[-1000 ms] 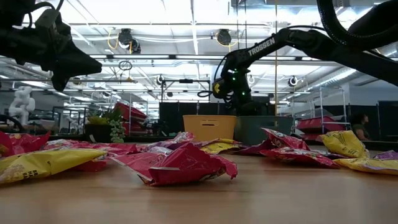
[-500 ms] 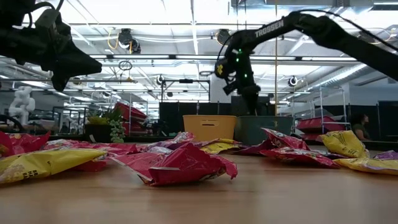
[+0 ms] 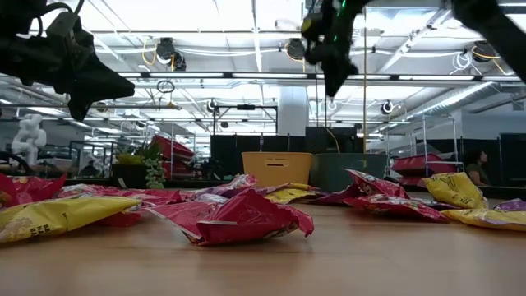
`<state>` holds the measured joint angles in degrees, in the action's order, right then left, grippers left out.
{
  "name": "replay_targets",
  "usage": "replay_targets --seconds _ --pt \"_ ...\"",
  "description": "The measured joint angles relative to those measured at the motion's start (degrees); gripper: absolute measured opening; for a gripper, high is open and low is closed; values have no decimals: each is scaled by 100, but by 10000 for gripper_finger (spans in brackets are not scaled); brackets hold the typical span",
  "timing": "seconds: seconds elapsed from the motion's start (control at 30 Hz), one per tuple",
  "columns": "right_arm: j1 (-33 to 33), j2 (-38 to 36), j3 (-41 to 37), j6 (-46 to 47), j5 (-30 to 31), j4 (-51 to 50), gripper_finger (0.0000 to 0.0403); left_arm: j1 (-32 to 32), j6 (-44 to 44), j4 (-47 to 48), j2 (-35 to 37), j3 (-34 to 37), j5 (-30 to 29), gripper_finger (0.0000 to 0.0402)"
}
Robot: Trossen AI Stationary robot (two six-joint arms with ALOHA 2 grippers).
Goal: Sort candy
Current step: Move the blue bin to the left side of the yellow bin
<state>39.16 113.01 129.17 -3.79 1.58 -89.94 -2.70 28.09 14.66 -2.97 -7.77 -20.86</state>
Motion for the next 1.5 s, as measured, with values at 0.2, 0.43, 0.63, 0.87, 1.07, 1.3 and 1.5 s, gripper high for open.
replay_targets --seconds 0.2,0.43,0.63,0.87,1.07,1.3,1.5 --pt "-926 -1548 -1358 1213 391 265 32 0 -35 -2 -1 0 -5 70" --pt "-2686 -3910 -4093 3943 791 1217 13 0 -4 -4 0 0 -22 70" --pt "-4205 -5241 -5988 5588 1717 2445 3 -1 -4 -174 0 0 -28 70" --pt "-4800 -5580 -7554 6025 2269 3359 2 0 -33 -167 0 0 -43 70" --pt "-4792 -5510 -8571 6049 2240 4731 2 -2 -448 -168 -1 0 -178 70" --pt "-4792 -5503 -8849 5903 2238 5453 2 0 -488 -150 -1 0 -364 84" --pt "-4790 -5503 -8849 5569 2236 5549 2 0 -287 196 -1 0 -584 128"
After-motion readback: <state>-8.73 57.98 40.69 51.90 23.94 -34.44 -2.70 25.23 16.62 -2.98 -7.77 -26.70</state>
